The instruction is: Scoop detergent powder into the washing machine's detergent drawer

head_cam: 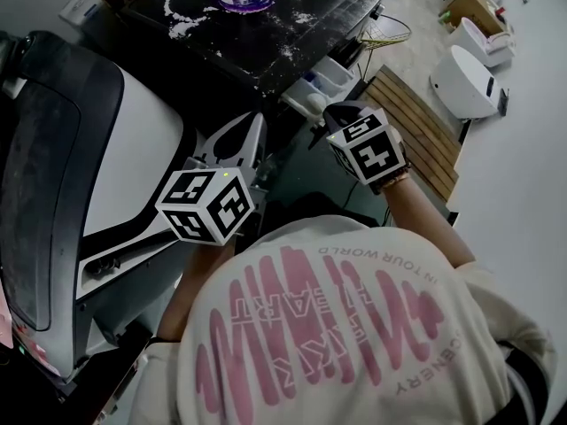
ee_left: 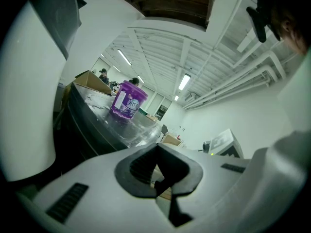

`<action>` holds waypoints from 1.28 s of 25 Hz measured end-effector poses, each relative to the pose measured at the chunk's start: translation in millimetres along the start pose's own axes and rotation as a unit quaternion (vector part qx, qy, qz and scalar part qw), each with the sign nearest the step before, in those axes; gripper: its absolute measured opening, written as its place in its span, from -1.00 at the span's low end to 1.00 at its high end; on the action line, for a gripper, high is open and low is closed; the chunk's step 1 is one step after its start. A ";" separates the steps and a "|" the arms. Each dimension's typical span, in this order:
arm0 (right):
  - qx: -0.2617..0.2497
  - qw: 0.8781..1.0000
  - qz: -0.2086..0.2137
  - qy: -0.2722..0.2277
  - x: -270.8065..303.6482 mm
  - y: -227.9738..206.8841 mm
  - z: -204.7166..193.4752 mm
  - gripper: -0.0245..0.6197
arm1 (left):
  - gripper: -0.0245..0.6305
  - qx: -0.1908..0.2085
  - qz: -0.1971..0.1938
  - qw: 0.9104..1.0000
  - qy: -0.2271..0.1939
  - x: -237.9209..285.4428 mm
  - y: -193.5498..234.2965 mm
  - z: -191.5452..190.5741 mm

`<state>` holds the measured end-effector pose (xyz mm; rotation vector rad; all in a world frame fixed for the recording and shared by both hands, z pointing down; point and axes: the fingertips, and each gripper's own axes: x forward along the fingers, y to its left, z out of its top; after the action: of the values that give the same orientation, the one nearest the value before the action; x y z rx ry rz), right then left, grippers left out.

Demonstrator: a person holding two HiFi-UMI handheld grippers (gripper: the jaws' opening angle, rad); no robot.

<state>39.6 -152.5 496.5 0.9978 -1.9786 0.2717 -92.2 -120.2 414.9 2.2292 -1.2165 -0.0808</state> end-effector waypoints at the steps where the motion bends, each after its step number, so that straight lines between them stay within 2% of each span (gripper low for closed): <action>1: -0.008 1.000 -0.002 0.001 0.4 0.6 -0.7 -0.90 | -0.92 0.000 0.000 1.000 0.000 -0.5 0.0 -0.1; 8: -0.050 0.999 -0.016 0.006 0.5 1.9 0.2 -0.91 | -0.92 -0.001 0.000 1.000 -0.001 -4.7 -1.0 -2.8; 16: -0.132 0.990 -0.046 0.013 2.8 6.9 4.5 -0.91 | -0.92 -0.004 0.007 1.000 -0.001 -13.1 3.9 -5.1; 32: -0.220 0.973 -0.066 0.010 3.0 8.5 6.6 -0.90 | -0.92 -0.010 0.016 1.000 -0.002 -13.2 -1.8 -12.2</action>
<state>28.3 -152.0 496.5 0.8255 -1.8332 -0.2231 -94.6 -103.5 421.1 2.1929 -1.2467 -0.0847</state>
